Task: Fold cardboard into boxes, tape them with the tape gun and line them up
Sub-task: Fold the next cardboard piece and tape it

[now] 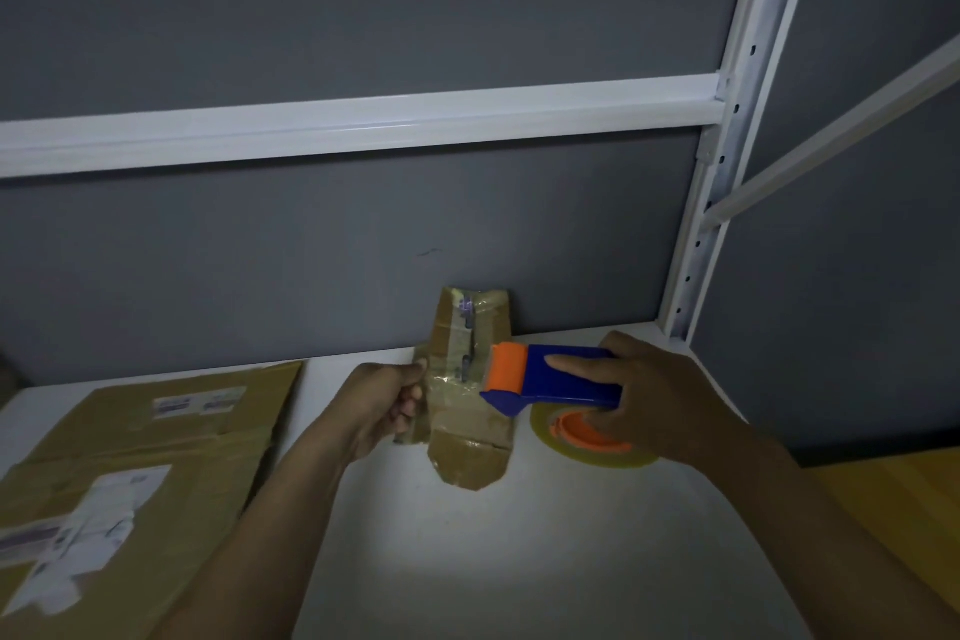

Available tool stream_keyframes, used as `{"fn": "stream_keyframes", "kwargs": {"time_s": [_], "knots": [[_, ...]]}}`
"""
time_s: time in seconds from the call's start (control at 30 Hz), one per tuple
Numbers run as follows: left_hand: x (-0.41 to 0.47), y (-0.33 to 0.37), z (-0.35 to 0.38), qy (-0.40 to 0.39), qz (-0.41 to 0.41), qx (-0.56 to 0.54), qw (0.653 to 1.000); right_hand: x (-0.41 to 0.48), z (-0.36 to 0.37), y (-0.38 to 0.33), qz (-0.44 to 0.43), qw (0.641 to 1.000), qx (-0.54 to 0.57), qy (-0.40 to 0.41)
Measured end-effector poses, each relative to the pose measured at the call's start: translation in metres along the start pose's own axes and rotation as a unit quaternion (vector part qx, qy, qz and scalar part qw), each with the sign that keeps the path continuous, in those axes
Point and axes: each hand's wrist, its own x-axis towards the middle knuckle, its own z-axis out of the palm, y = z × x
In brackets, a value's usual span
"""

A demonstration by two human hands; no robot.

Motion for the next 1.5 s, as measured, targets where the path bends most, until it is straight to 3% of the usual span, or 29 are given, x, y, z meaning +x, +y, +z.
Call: {"fn": "stream_keyframes", "kwargs": {"time_s": [0.07, 0.13, 0.23, 0.27, 0.33, 0.4, 0.43, 0.5, 0.57, 0.6, 0.63, 0.67, 0.87, 1.1, 1.23, 1.27, 1.37, 1.5], "knots": [[-0.005, 0.003, -0.004, -0.033, -0.013, 0.034, 0.999, 0.0, 0.003, 0.0, -0.002, 1.0, -0.001, 0.004], [-0.005, 0.0, -0.004, -0.013, 0.006, 0.093, 0.996, -0.001, 0.004, 0.0, 0.001, 1.0, 0.003, 0.004], [-0.009, -0.009, 0.004, 0.137, 0.176, 0.173, 0.959, 0.0, 0.005, 0.0, 0.004, 1.0, 0.01, -0.002], [-0.015, -0.013, 0.009, 0.145, 0.236, 0.164, 0.947, 0.0, 0.006, -0.001, 0.006, 1.0, 0.014, -0.003], [-0.028, -0.021, 0.018, 0.034, 0.279, 0.096, 0.955, 0.0, 0.007, -0.001, 0.007, 1.0, 0.017, 0.001], [-0.033, -0.031, 0.022, -0.08, 0.299, 0.114, 0.944, 0.0, 0.008, -0.001, 0.006, 1.0, 0.017, 0.001], [-0.029, -0.037, 0.02, -0.095, 0.319, 0.15, 0.931, 0.0, 0.007, -0.002, 0.005, 1.0, 0.017, 0.001], [-0.015, -0.041, 0.013, -0.039, 0.355, 0.3, 0.884, 0.003, 0.006, -0.004, -0.002, 1.0, 0.002, -0.001], [0.002, -0.045, 0.007, 0.08, 0.39, 0.501, 0.768, 0.007, 0.005, -0.008, -0.014, 1.0, -0.015, -0.007], [0.007, -0.045, 0.006, 0.094, 0.428, 0.539, 0.719, 0.01, 0.005, -0.01, -0.019, 1.0, -0.017, -0.005], [0.009, -0.046, 0.005, 0.084, 0.456, 0.553, 0.692, 0.012, 0.006, -0.012, -0.023, 1.0, -0.019, -0.005], [0.009, -0.045, 0.007, 0.073, 0.466, 0.555, 0.685, 0.013, 0.007, -0.012, -0.025, 0.999, -0.021, -0.006], [0.011, -0.047, 0.002, 0.089, 0.457, 0.593, 0.657, 0.007, 0.009, 0.003, -0.003, 0.999, 0.023, -0.03], [0.015, -0.049, 0.005, 0.084, 0.442, 0.569, 0.688, -0.033, 0.0, 0.035, 0.031, 0.997, -0.066, -0.039], [0.018, -0.051, 0.007, 0.061, 0.434, 0.56, 0.703, -0.027, 0.02, 0.016, -0.055, 0.989, -0.119, 0.073], [0.018, -0.052, 0.008, 0.059, 0.433, 0.56, 0.704, -0.022, 0.021, 0.007, -0.055, 0.989, -0.122, 0.064], [0.015, -0.05, 0.01, 0.063, 0.43, 0.558, 0.707, -0.011, 0.025, -0.009, -0.006, 0.994, -0.106, 0.019], [0.009, -0.049, 0.008, 0.06, 0.418, 0.555, 0.717, 0.009, 0.02, -0.012, 0.041, 0.994, -0.103, 0.024]]}}
